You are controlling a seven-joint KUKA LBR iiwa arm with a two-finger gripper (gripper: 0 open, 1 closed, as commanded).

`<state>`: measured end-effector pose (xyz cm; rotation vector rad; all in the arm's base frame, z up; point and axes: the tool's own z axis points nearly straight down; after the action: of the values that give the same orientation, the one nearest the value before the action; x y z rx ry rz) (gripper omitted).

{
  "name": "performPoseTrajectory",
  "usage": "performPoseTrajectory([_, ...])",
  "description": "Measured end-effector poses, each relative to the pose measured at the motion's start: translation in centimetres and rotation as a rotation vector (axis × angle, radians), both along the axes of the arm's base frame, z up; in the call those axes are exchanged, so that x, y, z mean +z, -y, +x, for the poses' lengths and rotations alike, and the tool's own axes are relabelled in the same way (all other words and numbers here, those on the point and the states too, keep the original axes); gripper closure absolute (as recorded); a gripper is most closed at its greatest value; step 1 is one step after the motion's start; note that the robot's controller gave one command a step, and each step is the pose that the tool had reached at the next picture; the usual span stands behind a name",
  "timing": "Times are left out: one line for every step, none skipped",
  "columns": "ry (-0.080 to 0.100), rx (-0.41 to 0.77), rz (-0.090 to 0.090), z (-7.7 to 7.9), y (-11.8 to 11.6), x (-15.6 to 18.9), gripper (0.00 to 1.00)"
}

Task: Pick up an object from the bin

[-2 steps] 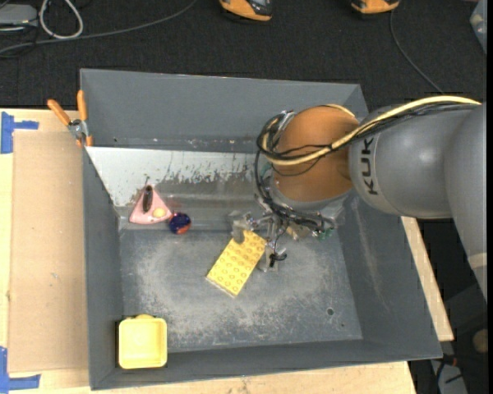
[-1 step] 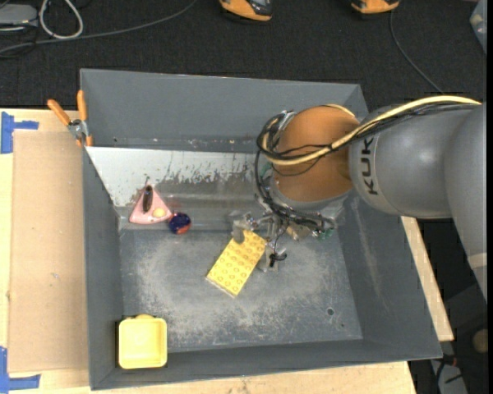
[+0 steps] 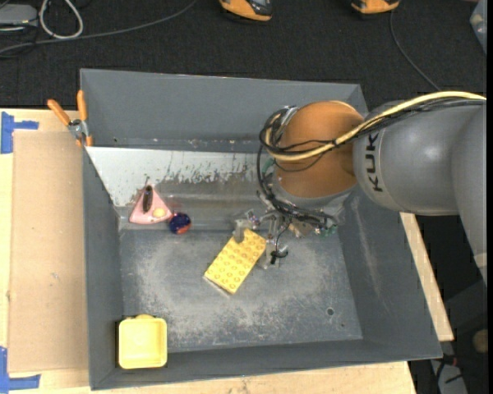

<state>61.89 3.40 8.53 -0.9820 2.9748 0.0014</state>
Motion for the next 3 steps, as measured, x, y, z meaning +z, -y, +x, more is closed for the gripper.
performPoseTrajectory([0.003,-0.004,0.002,0.1,0.0,1.3,1.0])
performPoseTrajectory([0.001,-0.006,0.002,0.0,-0.1,2.2,1.0])
performPoseTrajectory([0.002,-0.009,0.003,0.0,-0.1,3.2,1.0])
